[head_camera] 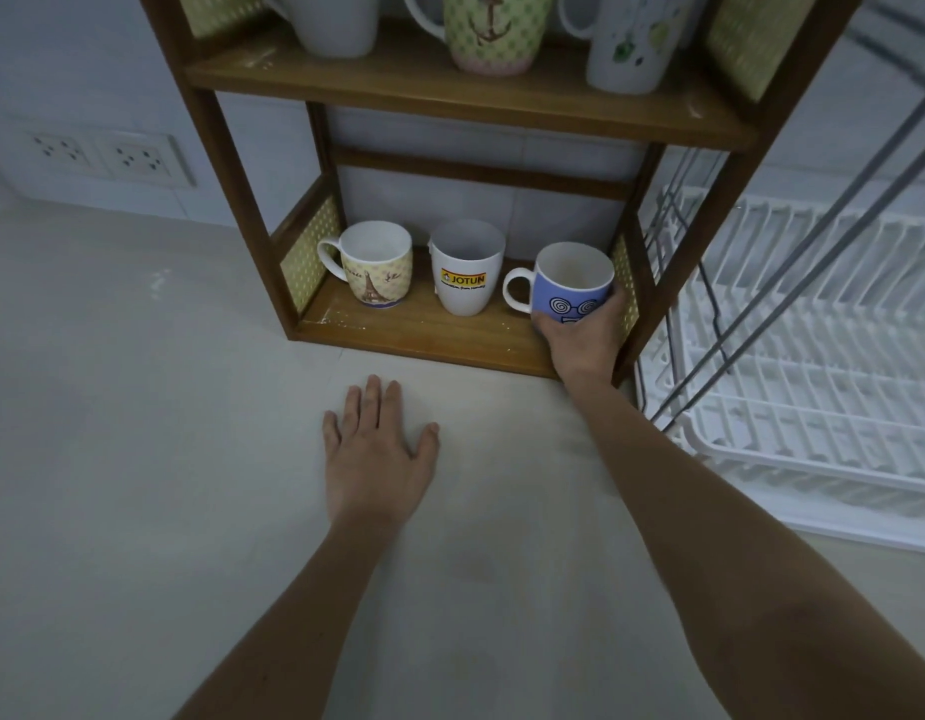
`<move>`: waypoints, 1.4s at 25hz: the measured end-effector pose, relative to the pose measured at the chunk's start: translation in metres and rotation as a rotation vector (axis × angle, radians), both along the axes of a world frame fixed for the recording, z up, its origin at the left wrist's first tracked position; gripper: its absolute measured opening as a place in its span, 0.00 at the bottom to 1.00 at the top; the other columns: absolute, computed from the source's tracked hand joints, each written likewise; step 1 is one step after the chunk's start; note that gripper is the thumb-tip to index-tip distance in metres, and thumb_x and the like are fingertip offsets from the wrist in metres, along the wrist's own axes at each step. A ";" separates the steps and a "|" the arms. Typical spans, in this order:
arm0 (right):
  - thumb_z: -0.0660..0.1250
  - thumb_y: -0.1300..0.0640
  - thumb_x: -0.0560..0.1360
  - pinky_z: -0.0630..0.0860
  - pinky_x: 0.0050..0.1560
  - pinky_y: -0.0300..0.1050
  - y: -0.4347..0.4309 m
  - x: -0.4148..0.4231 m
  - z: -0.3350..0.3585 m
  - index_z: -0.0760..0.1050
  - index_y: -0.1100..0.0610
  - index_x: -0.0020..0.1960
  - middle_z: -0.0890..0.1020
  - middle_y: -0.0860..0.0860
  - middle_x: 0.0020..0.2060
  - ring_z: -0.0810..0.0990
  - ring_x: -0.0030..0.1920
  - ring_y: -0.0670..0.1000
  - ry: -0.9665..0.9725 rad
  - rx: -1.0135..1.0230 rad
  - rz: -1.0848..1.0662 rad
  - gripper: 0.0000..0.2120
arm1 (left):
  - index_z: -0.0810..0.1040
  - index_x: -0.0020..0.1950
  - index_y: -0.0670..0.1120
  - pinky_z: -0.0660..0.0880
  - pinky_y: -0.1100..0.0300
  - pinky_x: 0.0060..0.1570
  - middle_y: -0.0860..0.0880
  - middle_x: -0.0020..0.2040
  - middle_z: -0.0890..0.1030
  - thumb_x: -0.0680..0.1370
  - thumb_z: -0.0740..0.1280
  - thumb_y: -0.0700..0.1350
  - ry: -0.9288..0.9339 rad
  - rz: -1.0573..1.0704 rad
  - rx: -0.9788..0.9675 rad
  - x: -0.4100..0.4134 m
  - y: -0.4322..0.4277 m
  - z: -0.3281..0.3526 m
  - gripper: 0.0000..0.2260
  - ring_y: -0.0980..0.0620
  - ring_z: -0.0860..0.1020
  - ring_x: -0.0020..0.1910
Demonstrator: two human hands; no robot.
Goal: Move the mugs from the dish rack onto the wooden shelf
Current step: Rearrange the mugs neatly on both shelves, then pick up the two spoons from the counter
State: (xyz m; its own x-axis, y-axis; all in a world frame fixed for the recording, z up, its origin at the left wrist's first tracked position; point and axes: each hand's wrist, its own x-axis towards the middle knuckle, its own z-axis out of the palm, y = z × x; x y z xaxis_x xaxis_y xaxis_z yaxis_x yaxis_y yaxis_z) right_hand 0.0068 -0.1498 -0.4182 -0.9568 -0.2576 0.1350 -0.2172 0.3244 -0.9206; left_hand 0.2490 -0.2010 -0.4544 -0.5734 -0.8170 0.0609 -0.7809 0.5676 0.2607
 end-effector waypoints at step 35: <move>0.61 0.62 0.78 0.73 0.56 0.44 0.166 0.199 0.034 0.78 0.61 0.58 0.83 0.56 0.53 0.81 0.54 0.56 0.191 0.305 0.160 0.11 | 0.78 0.58 0.51 0.73 0.57 0.53 0.50 0.58 0.80 0.76 0.60 0.44 0.196 -0.330 0.294 0.059 0.094 0.063 0.13 0.47 0.78 0.57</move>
